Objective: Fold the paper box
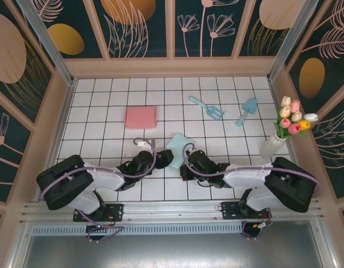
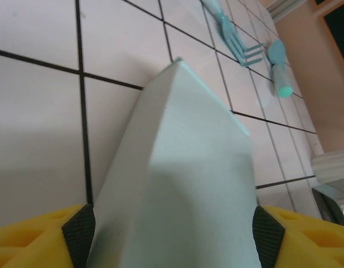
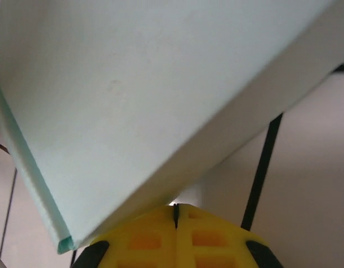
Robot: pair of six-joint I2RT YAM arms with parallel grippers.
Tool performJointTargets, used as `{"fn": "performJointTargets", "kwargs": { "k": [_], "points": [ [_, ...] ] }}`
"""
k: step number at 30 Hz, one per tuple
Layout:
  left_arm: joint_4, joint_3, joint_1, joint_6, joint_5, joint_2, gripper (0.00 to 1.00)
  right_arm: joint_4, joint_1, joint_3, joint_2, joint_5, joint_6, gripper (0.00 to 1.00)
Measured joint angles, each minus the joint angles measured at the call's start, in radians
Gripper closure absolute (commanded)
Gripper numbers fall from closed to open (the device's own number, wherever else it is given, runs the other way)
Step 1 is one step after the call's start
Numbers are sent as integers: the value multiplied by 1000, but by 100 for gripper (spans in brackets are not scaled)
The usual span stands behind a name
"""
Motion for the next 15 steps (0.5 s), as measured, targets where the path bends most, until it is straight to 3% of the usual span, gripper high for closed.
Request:
{"fn": "performJointTargets", "kwargs": {
  "k": [5,10,15],
  "points": [
    [-77,30,47,33,26,-53,19,-63,-63,-17,-169,44,-7,96],
    [-158,66,125,74,38,-43,19,-129,-232,-51,-307,39,-41,92],
    [-198,167,141,126,50,31,19,-144,-382,-50,-319,-8,-84,92]
  ]
}}
